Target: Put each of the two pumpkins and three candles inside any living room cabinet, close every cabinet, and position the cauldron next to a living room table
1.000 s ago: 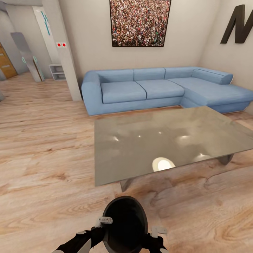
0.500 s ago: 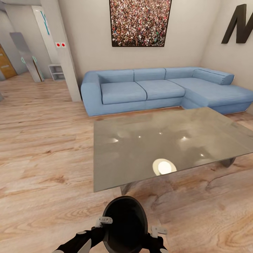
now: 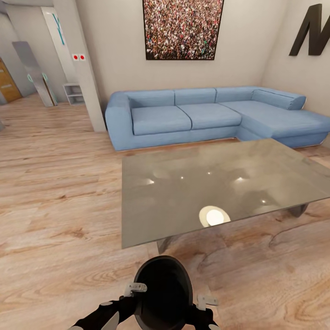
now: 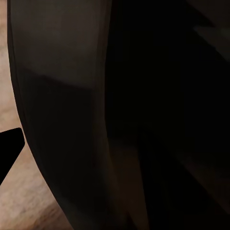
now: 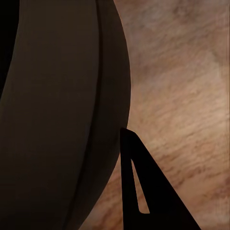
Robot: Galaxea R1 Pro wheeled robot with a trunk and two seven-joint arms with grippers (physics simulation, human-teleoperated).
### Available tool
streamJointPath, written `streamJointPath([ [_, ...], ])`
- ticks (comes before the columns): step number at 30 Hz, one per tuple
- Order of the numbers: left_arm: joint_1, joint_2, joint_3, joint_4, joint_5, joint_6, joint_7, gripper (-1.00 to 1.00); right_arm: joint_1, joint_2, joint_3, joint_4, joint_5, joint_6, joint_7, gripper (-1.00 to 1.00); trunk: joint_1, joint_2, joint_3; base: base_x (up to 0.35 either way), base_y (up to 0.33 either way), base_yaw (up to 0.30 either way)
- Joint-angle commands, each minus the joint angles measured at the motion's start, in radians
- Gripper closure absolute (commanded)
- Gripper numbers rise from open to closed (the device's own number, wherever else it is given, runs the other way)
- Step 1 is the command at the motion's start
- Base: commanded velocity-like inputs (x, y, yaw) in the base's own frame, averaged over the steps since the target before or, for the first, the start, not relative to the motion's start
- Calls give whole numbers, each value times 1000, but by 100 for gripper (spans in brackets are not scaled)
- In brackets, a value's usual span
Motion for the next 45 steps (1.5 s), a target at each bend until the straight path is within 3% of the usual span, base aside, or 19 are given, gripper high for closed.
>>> streamJointPath([
  [1, 0, 10, 2, 1, 1, 4, 1, 100, -1, -1, 7, -12, 8, -3, 2, 100, 4, -8, -4, 0, 0, 0],
  [22, 0, 10, 2, 1, 1, 4, 1, 100, -1, -1, 7, -12, 8, -3, 0, 100, 84, -155, -70, 0, 0, 0],
  [41, 0, 10, 3, 1, 4, 4, 0, 100, -1, -1, 7, -12, 8, -3, 0, 100, 96, -176, -79, 0, 0, 0],
  [42, 0, 10, 3, 1, 4, 4, 0, 100, -1, -1, 7, -12, 8, -3, -1, -100, 96, -176, -79, 0, 0, 0],
  [45, 0, 10, 3, 1, 5, 4, 0, 100, -1, -1, 7, -12, 8, -3, -1, -100, 96, -176, -79, 0, 0, 0],
])
